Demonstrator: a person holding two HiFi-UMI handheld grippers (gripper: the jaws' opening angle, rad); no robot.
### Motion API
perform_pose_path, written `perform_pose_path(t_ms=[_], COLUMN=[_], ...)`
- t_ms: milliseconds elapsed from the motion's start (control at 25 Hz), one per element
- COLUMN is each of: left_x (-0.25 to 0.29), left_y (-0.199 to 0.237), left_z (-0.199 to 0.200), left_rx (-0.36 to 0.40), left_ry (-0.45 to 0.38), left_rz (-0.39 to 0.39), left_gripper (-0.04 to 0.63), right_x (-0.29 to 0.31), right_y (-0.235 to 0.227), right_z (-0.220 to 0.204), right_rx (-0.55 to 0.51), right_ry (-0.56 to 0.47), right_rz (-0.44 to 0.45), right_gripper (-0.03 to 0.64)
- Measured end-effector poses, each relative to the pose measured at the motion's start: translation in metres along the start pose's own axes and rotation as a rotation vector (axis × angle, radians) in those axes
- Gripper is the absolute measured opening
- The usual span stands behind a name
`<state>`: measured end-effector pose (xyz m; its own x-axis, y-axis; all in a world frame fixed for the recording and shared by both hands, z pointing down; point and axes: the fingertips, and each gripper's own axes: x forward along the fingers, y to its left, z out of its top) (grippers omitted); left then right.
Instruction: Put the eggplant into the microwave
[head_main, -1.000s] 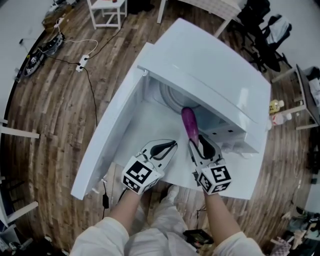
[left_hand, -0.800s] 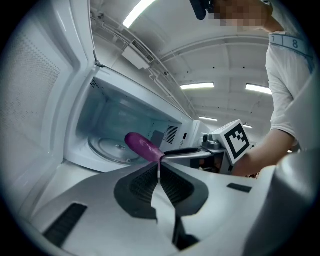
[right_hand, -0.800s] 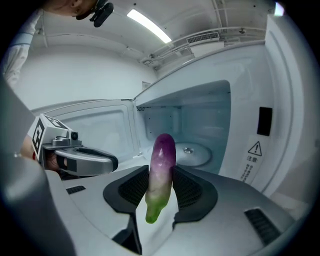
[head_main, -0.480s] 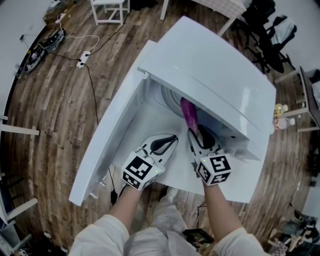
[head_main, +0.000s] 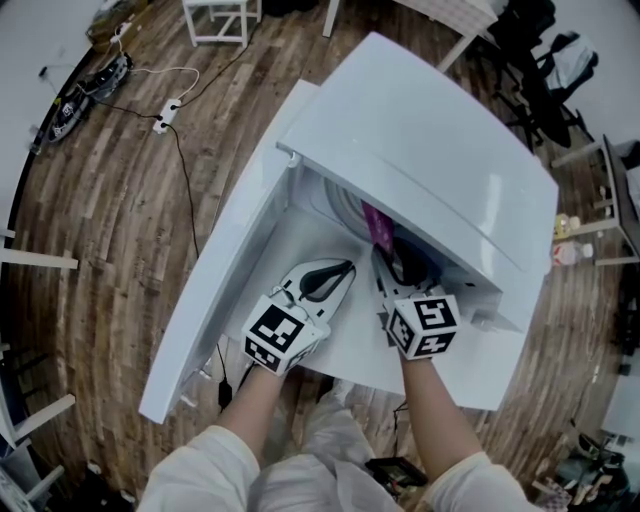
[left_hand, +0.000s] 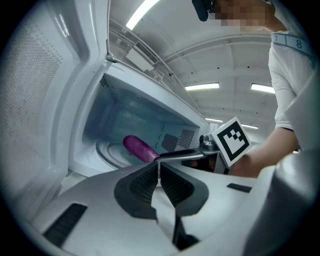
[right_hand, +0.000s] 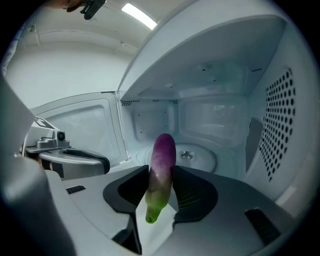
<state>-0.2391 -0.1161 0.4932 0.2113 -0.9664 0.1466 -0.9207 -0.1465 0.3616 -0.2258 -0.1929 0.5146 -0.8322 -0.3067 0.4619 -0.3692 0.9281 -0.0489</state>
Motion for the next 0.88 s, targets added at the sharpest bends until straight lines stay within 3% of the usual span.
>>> perform_pose_path(t_ms=[880], left_x=[0.006], left_y=[0.030], left_z=[0.004], left_rx=[-0.020], left_ry=[-0.009], left_rz=[0.022], left_gripper=[0.006], right_x=[0.049], right_y=[-0.012], right_z=[0.014], right_rx=[-0.054], right_ry=[0.055], right_rz=[-0.080], right_gripper=[0.167])
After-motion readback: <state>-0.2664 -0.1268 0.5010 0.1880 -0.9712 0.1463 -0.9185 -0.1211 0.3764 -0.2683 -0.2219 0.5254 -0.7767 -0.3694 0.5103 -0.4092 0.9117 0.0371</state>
